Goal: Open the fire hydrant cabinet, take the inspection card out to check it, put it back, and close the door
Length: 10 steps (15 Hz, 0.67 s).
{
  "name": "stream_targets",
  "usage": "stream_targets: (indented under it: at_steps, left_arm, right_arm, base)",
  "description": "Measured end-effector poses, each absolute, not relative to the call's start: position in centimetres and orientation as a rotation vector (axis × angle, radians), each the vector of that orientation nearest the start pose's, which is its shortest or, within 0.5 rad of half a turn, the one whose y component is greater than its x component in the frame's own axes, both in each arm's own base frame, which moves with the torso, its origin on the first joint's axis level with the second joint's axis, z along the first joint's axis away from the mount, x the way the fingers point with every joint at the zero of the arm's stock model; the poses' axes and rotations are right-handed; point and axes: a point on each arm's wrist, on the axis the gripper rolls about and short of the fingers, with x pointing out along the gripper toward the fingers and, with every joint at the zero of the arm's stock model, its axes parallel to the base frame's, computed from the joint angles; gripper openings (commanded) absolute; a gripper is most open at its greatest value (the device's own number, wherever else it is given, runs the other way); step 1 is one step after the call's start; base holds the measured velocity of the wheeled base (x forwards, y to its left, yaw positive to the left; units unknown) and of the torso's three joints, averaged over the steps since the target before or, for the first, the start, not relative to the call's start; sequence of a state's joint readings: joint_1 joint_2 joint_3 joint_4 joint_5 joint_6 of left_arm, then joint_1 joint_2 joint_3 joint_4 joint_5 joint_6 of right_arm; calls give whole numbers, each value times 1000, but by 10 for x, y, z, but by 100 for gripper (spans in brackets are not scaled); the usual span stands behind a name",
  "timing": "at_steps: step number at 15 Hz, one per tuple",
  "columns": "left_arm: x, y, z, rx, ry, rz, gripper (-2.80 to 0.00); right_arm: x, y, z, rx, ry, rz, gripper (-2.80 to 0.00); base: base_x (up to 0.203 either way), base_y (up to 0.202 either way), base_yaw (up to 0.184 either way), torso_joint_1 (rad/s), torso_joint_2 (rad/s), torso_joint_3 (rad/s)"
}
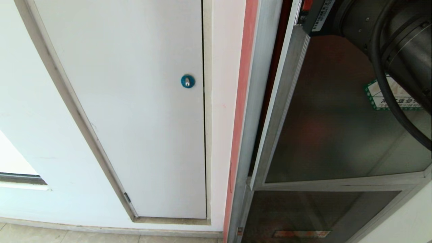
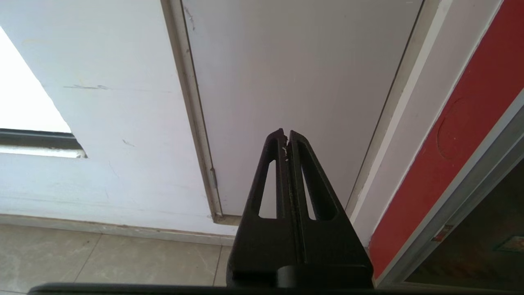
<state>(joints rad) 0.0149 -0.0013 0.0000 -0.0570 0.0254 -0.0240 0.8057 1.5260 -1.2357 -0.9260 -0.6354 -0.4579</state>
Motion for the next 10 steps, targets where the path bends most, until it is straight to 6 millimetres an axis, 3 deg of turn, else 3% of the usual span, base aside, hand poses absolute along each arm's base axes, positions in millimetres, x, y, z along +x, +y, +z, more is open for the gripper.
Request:
stream_targets:
  at_steps: [10]
  left_arm:
    - [-23,0,81,-24,-59,40,-280]
  right_arm:
    - [157,167,375,-45,-443,100,0]
  base:
    - [0,0,0,0,0,0]
